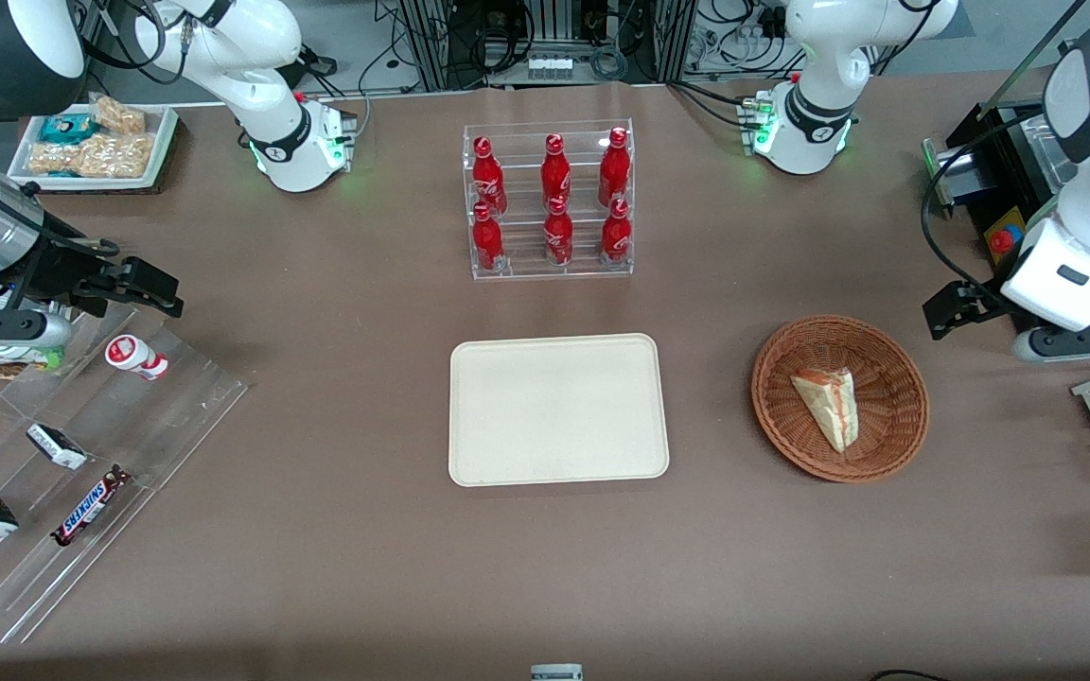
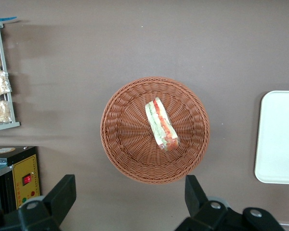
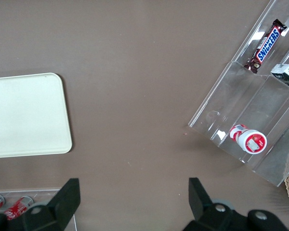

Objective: Place sandwich from basket to tray
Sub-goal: 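Lower the open left gripper over the sandwich in the wicker basket, then close the left gripper on the wrapped sandwich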

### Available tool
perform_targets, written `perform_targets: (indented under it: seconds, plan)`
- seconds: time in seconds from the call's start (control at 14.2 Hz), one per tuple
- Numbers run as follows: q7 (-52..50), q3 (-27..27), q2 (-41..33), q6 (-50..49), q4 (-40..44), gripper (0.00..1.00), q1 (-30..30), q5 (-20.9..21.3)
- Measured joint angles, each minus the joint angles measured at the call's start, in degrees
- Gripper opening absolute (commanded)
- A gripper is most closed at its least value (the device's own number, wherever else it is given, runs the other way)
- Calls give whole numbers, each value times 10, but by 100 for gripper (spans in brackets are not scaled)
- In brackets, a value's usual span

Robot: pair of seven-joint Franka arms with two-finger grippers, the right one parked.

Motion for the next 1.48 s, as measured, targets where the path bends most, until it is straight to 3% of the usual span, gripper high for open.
perform_targets:
  seconds: [0.42, 0.7, 0.99, 1.27, 1.34, 1.48]
  plan:
    - [2, -1, -9, 19, -24, 100, 1, -18]
    - [-16, 0, 0, 209, -177, 100, 2, -21]
    - [-203, 1, 39, 384, -289, 100, 2, -23]
    - [-275, -2, 85, 433, -302, 99, 0, -23]
    - [-279, -2, 95, 440, -302, 92, 0, -23]
    - [-283, -2, 115, 447, -302, 58, 0, -23]
